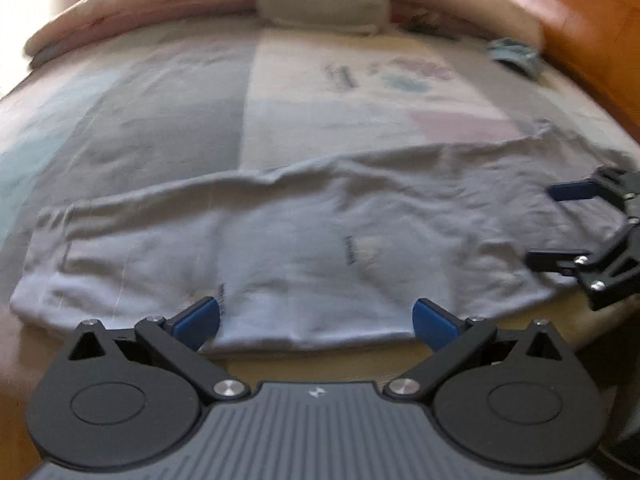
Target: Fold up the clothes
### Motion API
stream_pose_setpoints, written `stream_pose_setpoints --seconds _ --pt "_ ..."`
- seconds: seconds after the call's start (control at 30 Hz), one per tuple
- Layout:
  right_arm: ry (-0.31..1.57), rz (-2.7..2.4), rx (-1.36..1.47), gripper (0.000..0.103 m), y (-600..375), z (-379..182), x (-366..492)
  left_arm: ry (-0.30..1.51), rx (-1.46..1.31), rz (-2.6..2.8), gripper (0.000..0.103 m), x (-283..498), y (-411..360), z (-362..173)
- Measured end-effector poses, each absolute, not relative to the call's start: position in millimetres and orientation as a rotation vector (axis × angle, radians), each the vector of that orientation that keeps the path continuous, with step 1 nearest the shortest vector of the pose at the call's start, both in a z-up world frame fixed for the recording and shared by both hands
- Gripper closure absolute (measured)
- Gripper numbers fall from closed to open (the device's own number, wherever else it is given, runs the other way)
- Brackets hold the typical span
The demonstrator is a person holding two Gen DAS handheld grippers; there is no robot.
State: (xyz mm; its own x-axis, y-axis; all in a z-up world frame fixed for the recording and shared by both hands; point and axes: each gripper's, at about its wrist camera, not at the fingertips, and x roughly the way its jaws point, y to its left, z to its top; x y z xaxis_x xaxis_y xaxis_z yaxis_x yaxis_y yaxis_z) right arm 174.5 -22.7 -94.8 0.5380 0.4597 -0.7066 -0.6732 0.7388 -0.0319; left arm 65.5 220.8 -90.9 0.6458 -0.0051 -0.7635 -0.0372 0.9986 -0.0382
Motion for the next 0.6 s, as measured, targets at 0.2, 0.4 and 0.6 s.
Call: stream_pose_setpoints --seconds 0.2,0.4,0.6 --pt "0.726 0.668 -0.279 0.0 -30.9 -100.0 169.7 0.855 -0.084 0.223 0.001 87.4 246.5 -92.1" --pt "0.744 0.646 -0.281 0.0 -27.6 -100.0 168.2 0.848 -0.119 0.051 0.001 82.4 233.0 -93.1" --pt "0.75 0.631 -0.277 0.0 -26.3 -99.6 167.3 0.756 -0.079 0.143 0.001 93.2 274.0 -78.2"
